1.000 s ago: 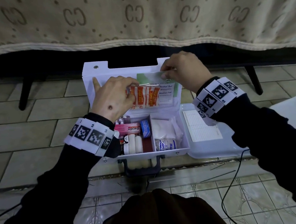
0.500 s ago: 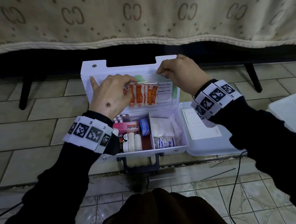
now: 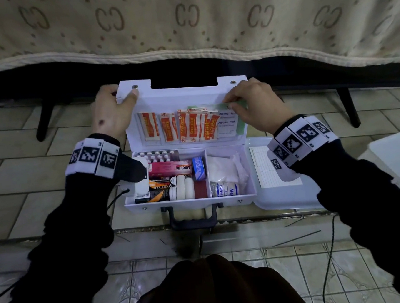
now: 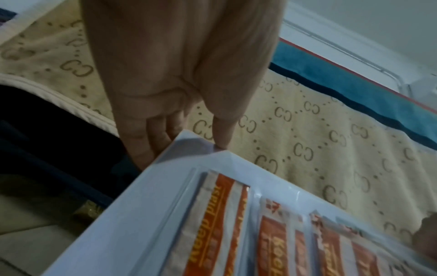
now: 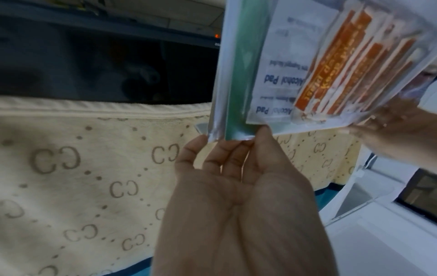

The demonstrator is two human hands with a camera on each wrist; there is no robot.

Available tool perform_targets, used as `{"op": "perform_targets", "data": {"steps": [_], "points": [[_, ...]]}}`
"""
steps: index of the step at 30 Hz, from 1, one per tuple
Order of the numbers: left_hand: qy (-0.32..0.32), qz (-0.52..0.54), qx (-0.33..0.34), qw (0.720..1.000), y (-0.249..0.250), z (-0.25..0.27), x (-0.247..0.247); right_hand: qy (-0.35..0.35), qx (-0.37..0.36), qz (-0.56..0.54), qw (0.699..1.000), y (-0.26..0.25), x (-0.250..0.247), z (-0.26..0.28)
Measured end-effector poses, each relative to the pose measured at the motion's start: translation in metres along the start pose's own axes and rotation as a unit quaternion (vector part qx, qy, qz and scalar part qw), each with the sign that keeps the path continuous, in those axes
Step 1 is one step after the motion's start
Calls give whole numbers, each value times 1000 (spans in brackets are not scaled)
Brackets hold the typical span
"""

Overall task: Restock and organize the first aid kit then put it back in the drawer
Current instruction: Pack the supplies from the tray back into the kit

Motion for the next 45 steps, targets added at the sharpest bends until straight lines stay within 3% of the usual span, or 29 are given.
{"op": "perform_targets", "data": {"steps": [3, 5, 6, 9, 12, 14, 18, 23, 28, 33, 38, 41, 43, 45], "points": [[22, 47, -3, 999, -2, 1, 1, 101, 44, -81, 991, 12, -16, 8], [31, 60, 12, 998, -1, 6, 2, 195, 127, -124, 965, 38, -32, 25], [33, 67, 27, 997, 0, 7, 2, 189, 181, -127, 957, 53, -31, 35], [21, 51, 54, 997, 5, 9, 5, -17, 319, -69, 945, 89, 5, 67], [5, 46, 54, 997, 7, 7, 7, -206, 358, 37, 910, 104, 38, 100], [5, 49, 48, 998, 5, 7, 7, -267, 382, 56, 883, 112, 57, 116], [7, 55, 45, 997, 4, 8, 7, -284, 453, 46, 844, 126, 75, 132], [-24, 68, 53, 996, 4, 6, 9, -241, 458, 61, 853, 136, 78, 133], [-90, 5, 123, 988, 1, 10, 8, -268, 494, 41, 826, 154, 76, 139], [-94, -15, 151, 984, 2, 10, 2, -106, 434, 81, 891, 146, 18, 104], [-82, -53, 173, 980, 12, 10, 1, 54, 329, 120, 935, 78, -86, 45], [-70, -70, 170, 980, 13, 10, 0, 209, 182, 48, 960, 17, -126, 12], [-70, -79, 167, 980, 12, 10, 1, 218, 120, -61, 967, -15, -113, -10], [-73, -76, 168, 980, 11, 10, 2, 193, 86, -210, 955, -41, -83, -33]]}}
Point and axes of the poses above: each hand's wrist, its own z-axis away from the middle knuckle, its own x-axis out of the palm, y = z × x, the point moved 9 cm from there along -z, towards the middle knuckle, and after that the axes turned 6 degrees about -x, right-handed, at the moved point
